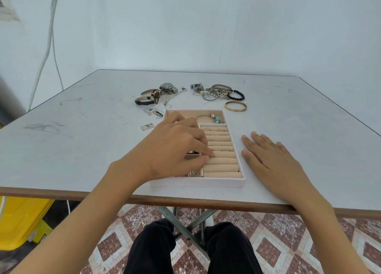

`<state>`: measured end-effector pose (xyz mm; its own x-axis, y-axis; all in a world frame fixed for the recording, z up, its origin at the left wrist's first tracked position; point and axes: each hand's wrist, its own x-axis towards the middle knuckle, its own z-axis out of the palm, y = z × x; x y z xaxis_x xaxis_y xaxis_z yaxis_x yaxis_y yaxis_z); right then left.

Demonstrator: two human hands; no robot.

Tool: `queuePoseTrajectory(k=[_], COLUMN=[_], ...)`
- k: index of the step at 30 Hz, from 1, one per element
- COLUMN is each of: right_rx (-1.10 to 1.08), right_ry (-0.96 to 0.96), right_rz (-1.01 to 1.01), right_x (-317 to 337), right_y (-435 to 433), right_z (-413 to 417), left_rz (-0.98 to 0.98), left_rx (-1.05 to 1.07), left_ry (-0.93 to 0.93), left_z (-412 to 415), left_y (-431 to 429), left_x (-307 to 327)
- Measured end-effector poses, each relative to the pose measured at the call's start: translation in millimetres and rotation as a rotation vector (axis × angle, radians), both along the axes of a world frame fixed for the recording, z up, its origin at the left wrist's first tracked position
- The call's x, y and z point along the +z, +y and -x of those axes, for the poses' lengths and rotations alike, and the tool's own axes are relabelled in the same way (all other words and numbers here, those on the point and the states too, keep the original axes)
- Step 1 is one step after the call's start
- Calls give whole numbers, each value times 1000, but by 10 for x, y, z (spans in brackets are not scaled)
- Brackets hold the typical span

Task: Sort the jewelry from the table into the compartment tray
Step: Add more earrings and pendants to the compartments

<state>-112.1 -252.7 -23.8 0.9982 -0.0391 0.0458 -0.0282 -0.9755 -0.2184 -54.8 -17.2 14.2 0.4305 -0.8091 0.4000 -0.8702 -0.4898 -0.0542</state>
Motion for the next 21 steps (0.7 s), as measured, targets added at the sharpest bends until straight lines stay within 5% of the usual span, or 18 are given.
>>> queuePoseTrajectory(k=[7, 14, 21], right_rx=[2, 2, 29], right_ry=[1, -4, 99], right_rz=[13, 24, 73], right_x=[-3, 20, 351], right_y=[0, 10, -27], right_z=[-3, 1, -119], left_rz=[37, 272, 700], left_rx=[-1, -25, 74], left_ry=[31, 207, 685], left_z=[12, -132, -434], left_y=[33, 177, 175], left_x=[-35, -40, 236])
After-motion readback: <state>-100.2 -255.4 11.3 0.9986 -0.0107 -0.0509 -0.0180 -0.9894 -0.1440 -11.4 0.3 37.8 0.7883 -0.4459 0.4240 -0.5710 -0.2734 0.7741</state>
